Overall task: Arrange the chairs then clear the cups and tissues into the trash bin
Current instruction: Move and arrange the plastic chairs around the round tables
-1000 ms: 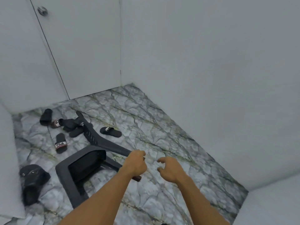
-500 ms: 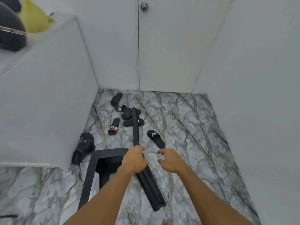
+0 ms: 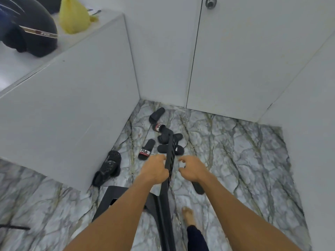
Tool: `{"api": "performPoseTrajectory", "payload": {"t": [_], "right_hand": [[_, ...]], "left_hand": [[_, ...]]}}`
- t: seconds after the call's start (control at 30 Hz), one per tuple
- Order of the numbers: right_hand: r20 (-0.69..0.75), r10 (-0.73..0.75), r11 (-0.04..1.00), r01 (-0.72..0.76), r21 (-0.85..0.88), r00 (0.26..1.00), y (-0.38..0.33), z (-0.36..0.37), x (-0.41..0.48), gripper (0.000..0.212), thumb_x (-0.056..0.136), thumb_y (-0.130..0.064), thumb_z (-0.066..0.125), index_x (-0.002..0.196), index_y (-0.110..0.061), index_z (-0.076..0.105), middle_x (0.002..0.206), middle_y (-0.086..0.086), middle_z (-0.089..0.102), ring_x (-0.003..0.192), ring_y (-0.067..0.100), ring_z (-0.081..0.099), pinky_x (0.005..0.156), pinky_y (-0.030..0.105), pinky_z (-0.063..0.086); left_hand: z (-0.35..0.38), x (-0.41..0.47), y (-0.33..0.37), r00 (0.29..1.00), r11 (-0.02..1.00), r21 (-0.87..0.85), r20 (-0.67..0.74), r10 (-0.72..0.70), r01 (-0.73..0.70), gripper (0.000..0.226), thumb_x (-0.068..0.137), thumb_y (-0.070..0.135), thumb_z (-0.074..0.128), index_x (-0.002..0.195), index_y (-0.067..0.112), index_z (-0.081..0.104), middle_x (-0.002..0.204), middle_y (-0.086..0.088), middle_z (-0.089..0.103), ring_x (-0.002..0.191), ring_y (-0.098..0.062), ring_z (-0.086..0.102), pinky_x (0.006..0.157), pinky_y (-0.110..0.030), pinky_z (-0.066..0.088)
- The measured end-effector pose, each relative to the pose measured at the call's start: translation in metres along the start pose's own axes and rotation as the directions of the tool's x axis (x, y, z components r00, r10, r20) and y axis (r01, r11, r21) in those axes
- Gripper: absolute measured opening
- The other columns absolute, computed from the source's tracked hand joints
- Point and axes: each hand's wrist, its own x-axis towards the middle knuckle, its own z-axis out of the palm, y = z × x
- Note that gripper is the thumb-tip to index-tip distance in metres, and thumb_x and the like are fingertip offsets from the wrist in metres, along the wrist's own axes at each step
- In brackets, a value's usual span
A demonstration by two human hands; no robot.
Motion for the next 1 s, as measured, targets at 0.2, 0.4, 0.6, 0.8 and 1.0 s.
{"api": "performPoseTrajectory", "payload": {"t": [0.2,0.4,0.6,0.8,1.0], "right_hand": [[0.111,-0.01,1.0,0.009,0.006,0.994,0.06,-0.029,0.183,0.032,0.085,-0.017,0.057,0.116,-0.013,0.063,0.114,0.008,0.067,0.102,0.027,0.063,0.088,0.042,0.053],[0.148,0.001,0.999,-0.007,0.04,0.989,0.12,-0.019,0.327,0.039,0.089,-0.019,0.059,0.128,-0.017,0.06,0.121,0.004,0.066,0.112,0.023,0.061,0.095,0.038,0.05],[0.176,0.039,0.996,-0.051,0.066,0.984,0.176,0.013,0.415,0.038,0.09,-0.017,0.059,0.128,-0.017,0.06,0.126,0.005,0.064,0.115,0.023,0.059,0.098,0.037,0.048],[0.188,0.051,0.997,-0.061,0.049,0.981,0.199,0.037,0.463,0.036,0.092,-0.014,0.058,0.127,-0.015,0.061,0.125,0.006,0.065,0.115,0.025,0.059,0.098,0.034,0.047],[0.195,0.031,0.999,-0.038,0.035,0.98,0.191,0.055,0.48,0.042,0.088,-0.015,0.061,0.13,-0.02,0.057,0.122,0.003,0.065,0.112,0.025,0.06,0.093,0.04,0.052]], "left_hand": [[0.033,0.182,-0.004,0.987,0.99,0.039,0.071,-0.141,0.138,0.059,0.079,0.017,0.058,0.138,0.019,0.051,0.122,-0.006,0.063,0.107,-0.026,0.062,0.089,-0.041,0.056],[0.081,0.341,-0.022,0.984,0.983,0.144,0.118,-0.13,0.112,0.036,0.081,0.016,0.058,0.116,0.013,0.059,0.115,-0.006,0.065,0.104,-0.027,0.062,0.085,-0.038,0.054],[0.134,0.464,-0.056,0.977,0.977,0.095,0.081,-0.2,0.192,0.051,0.083,0.023,0.062,0.131,0.014,0.047,0.12,-0.011,0.061,0.111,-0.034,0.059,0.093,-0.047,0.052],[0.172,0.52,-0.093,0.96,0.964,0.025,0.086,-0.265,0.264,0.043,0.08,0.023,0.069,0.119,0.014,0.054,0.112,-0.01,0.062,0.104,-0.034,0.062,0.088,-0.042,0.054],[0.176,0.518,-0.099,0.98,0.976,-0.09,0.033,-0.196,0.198,0.014,0.069,0.005,0.061,0.077,0.015,0.056,0.082,-0.006,0.065,0.079,-0.028,0.064,0.065,-0.035,0.054]]}}
